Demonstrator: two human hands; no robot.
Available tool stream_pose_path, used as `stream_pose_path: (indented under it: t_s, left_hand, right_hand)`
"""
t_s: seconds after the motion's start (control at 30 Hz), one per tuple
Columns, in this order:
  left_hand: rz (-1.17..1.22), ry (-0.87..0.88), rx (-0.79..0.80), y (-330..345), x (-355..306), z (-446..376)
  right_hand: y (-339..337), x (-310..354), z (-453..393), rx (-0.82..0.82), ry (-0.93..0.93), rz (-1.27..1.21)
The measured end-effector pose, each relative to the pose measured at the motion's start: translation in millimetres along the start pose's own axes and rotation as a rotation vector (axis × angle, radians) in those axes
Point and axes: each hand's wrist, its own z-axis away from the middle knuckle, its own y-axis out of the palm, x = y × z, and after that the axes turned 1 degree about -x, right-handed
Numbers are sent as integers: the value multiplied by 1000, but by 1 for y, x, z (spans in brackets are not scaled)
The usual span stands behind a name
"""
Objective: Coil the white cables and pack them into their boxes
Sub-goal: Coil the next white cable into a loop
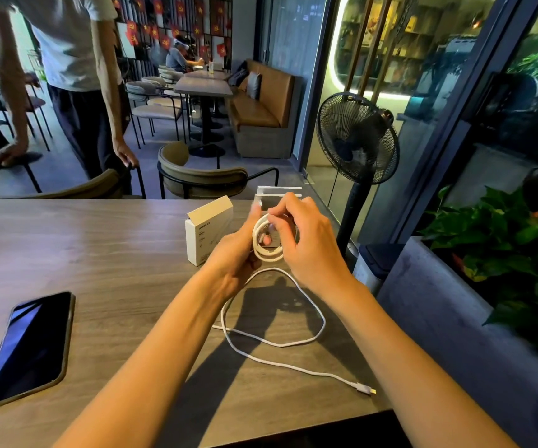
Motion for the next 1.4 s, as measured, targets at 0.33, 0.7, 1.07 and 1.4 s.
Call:
stream_pose_path:
  t_s: [0.33, 0.7, 1.07, 1.4]
  left_hand:
    - [-305, 163, 97, 4, 11, 1]
    - [-122, 77, -71, 5, 21, -17]
    - [-557, 608, -17, -4, 41, -22]
    - [-796, 849, -168, -2, 38, -24]
  right_hand:
    - [-1, -17, -5, -61, 109, -37]
    - [-2, -31, 7, 103, 262, -222]
    - [7, -36, 11, -133, 305, -237]
    - [8, -43, 17, -10, 351, -433]
